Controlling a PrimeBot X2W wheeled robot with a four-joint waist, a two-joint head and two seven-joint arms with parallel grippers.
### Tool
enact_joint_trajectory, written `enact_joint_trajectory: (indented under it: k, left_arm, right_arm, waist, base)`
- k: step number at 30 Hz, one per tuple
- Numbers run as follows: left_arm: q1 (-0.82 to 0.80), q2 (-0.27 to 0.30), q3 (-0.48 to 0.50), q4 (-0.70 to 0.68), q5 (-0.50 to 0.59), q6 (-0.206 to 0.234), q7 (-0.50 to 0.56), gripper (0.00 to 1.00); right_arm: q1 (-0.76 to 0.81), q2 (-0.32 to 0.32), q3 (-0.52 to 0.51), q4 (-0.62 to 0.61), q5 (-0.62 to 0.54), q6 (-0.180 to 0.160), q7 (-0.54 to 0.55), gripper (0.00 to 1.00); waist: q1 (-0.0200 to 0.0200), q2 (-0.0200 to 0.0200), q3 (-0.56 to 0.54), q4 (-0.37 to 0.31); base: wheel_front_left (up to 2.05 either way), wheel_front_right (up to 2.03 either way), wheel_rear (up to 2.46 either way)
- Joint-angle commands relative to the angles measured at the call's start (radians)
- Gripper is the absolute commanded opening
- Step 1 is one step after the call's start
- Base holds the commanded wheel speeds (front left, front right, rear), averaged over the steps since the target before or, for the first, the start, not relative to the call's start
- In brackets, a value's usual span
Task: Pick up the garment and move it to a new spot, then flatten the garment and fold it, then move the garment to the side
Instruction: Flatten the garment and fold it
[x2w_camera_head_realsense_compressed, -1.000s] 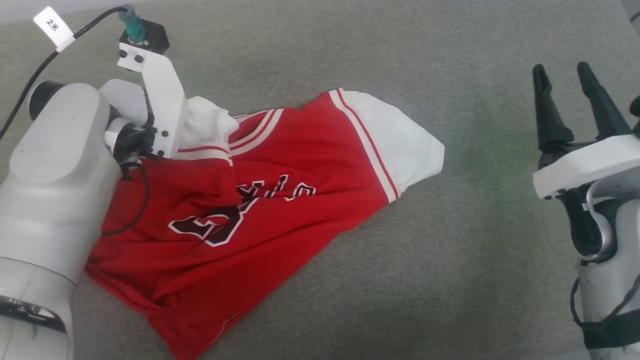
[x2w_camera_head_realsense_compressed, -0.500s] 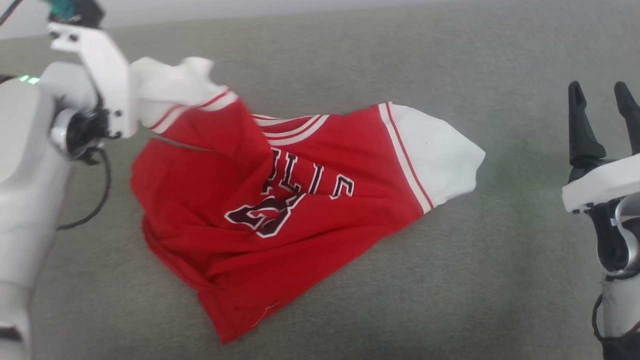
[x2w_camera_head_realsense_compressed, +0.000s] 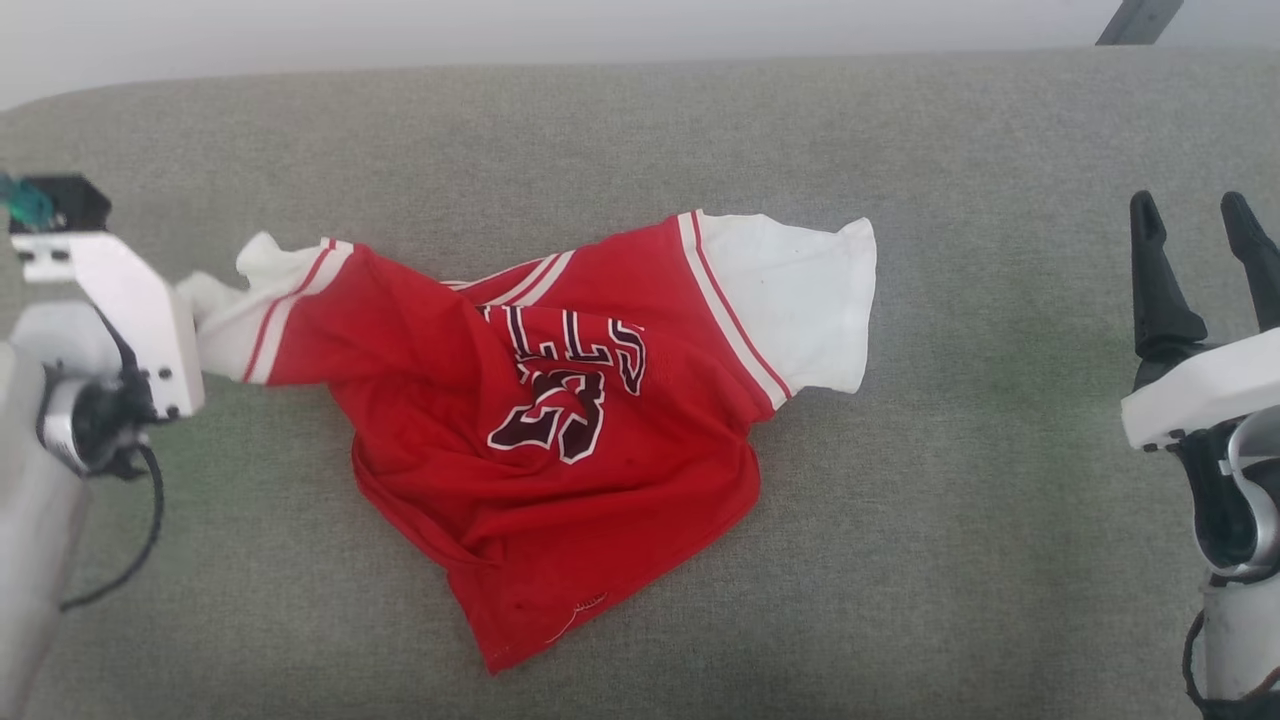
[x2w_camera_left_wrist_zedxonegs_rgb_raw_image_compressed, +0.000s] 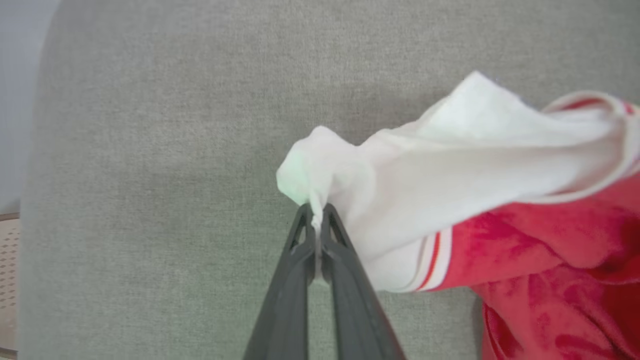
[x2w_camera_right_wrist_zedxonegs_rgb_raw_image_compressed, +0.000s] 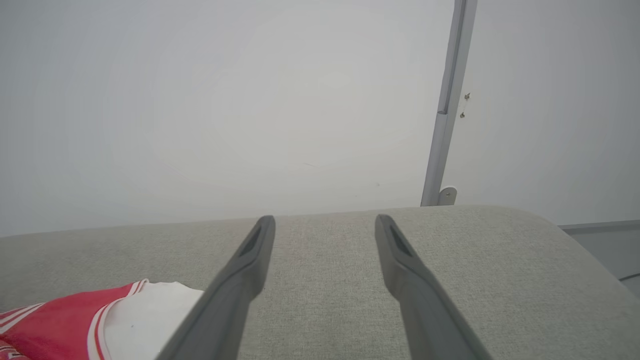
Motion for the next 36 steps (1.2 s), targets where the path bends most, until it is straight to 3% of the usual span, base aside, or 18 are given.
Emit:
enact_joint_trajectory:
  k: [1,3,4,5,6,10,18,27,36]
  left_arm:
    - [0.023,-0.004,0.008,-0.002,-0.013,-0.004,-0.015,0.04]
    - [0.046,-0.006,0.006,0.003,-0.023,-0.015,-0.024,0.31]
    - [0.052,-0.004,0.009,0.007,-0.028,-0.017,-0.027,0.35]
    - [0.057,-0.002,0.009,0.008,-0.030,-0.020,-0.027,0.79]
    - [0.061,-0.001,0.008,0.009,-0.033,-0.022,-0.025,1.00]
    - [0.031,0.010,0.006,0.001,-0.021,-0.006,0.000,1.00]
    - [-0.072,-0.003,-0.042,-0.090,-0.004,0.027,0.156,1.00]
    - [-0.150,-0.068,-0.111,-0.178,0.031,0.120,0.332,1.00]
    - [-0.179,-0.111,-0.116,-0.136,0.046,0.238,0.390,1.00]
  right_arm:
    - [0.014,0.003,0.002,-0.008,0.007,-0.001,0.006,1.00]
    - [0.016,0.005,0.005,-0.010,0.009,-0.001,0.007,1.00]
    - [0.016,0.006,0.006,-0.011,0.010,-0.001,0.008,1.00]
    - [0.016,0.006,0.007,-0.012,0.012,-0.001,0.010,1.00]
    - [0.017,0.006,0.008,-0.012,0.014,-0.001,0.010,1.00]
    - [0.027,0.001,0.003,-0.014,0.015,-0.001,0.014,1.00]
    - [0.029,0.012,-0.010,-0.021,0.010,-0.001,0.015,1.00]
    - [0.000,0.030,0.009,-0.008,0.016,-0.001,0.003,1.00]
    - [-0.027,0.038,0.030,0.024,0.021,-0.001,-0.015,1.00]
  waist:
    - [0.0000,0.0000,-0.003,0.001]
    - [0.0000,0.0000,-0.007,0.000]
    - [0.0000,0.0000,-0.009,-0.001]
    - [0.0000,0.0000,-0.011,-0.001]
    - [0.0000,0.0000,-0.013,-0.002]
    - [0.0000,0.0000,-0.021,-0.001]
    - [0.0000,0.0000,-0.030,0.002]
    - [0.0000,0.0000,-0.007,-0.036]
    - [0.0000,0.0000,0.026,-0.087]
  base:
    - [0.00,0.00,0.00]
    - [0.00,0.00,0.00]
    - [0.00,0.00,0.00]
    - [0.00,0.00,0.00]
    - [0.00,0.00,0.00]
    - [0.00,0.00,0.00]
    - [0.00,0.00,0.00]
    - [0.00,0.00,0.00]
    - [0.00,0.00,0.00]
